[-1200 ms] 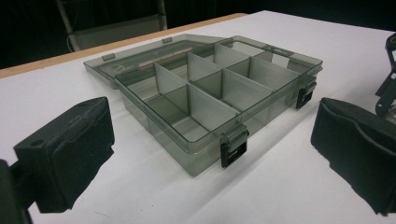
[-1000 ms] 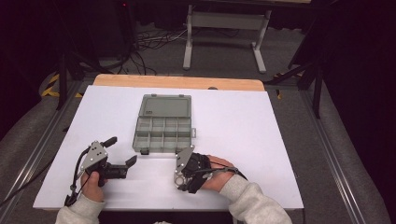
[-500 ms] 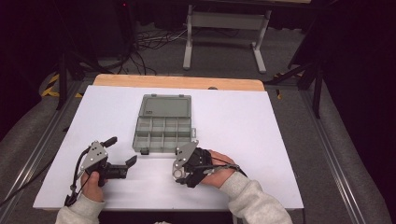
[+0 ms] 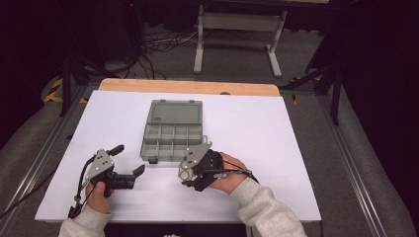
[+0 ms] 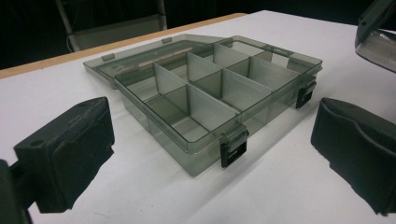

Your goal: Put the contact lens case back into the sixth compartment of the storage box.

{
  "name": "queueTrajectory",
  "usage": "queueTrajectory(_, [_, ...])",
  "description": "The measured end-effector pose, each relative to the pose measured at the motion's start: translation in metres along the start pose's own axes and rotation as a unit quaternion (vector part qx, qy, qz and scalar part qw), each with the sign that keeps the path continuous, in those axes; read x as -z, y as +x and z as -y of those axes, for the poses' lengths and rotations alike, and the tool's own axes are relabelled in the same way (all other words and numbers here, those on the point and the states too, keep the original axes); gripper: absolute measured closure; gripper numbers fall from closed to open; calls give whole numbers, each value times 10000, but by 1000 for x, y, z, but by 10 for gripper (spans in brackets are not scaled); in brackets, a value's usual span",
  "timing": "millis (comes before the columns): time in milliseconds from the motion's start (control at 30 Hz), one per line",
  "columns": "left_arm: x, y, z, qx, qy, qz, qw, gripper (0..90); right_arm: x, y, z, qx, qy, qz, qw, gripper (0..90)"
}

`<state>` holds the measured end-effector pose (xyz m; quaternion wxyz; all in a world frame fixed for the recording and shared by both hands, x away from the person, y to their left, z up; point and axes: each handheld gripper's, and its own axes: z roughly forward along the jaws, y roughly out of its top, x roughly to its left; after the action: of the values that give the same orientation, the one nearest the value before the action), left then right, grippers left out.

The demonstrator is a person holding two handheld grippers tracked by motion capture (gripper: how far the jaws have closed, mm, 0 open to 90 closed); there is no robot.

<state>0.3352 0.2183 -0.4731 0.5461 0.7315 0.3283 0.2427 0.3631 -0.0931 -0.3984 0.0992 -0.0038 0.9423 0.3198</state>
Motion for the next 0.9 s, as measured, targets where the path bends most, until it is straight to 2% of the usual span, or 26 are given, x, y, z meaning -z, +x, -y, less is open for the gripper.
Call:
queueTrajectory(267, [0,0,0,-5,7,-4,10000,3,6,-9,-8,44,-103,133,9998,267])
queueTrajectory(900, [0,0,0,2,11,-6,10000,3,9,-26,-21,100,-78,282,9995,268])
